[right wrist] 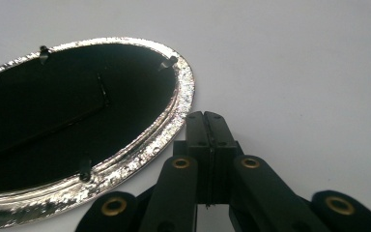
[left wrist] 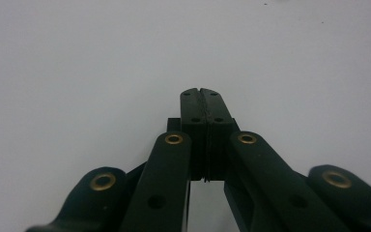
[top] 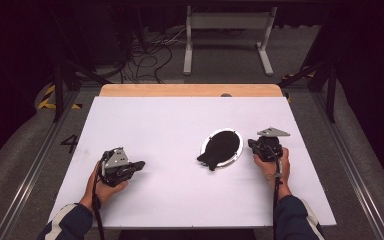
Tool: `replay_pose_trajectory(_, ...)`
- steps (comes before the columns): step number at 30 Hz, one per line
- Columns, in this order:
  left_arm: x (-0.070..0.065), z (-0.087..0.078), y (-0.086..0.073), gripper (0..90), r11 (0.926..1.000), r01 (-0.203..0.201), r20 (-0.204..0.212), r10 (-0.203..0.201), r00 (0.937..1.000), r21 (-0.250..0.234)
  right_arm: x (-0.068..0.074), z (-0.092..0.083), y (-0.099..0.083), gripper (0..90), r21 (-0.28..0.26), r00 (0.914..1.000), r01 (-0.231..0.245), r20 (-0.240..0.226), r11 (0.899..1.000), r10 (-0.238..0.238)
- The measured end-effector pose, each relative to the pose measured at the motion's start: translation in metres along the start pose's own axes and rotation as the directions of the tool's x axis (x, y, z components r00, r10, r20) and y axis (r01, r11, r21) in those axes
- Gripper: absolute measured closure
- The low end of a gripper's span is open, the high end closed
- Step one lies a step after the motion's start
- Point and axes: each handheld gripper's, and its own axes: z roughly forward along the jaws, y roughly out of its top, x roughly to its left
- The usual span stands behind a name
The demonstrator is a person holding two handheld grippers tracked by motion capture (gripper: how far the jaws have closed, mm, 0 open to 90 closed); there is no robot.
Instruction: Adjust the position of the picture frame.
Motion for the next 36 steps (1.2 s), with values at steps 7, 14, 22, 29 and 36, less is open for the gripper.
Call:
replay_pose_trajectory(7,0.000,0.005,0.002,88.6,0.9999,-0.004,0.004,0.004,1.0000,0.010,-0.001,0.021,0.008,90.0,0.031,0.9998,0.018,-0.005,0.999,-0.018)
replay_pose_trajectory(14,-0.001,0.010,0.006,87.9,0.9995,-0.029,0.002,0.029,0.9996,0.015,0.005,0.029,0.018,90.0,0.064,0.9989,0.044,-0.020,0.997,-0.043)
replay_pose_trajectory(22,0.000,0.021,0.023,88.2,0.9993,-0.037,0.010,0.037,0.9993,-0.003,0.027,0.031,0.019,90.0,0.055,0.9937,0.093,-0.068,0.994,-0.089)
replay_pose_trajectory(29,-0.002,0.036,0.036,88.5,0.9999,-0.013,0.039,0.013,0.9991,-0.010,0.042,0.030,0.018,90.0,0.045,0.9874,0.123,-0.106,0.991,-0.117)
replay_pose_trajectory(36,-0.008,0.055,0.046,88.5,0.9999,-0.008,0.046,0.008,0.9989,0.015,0.055,0.029,0.017,90.0,0.043,0.9810,0.148,-0.133,0.988,-0.141)
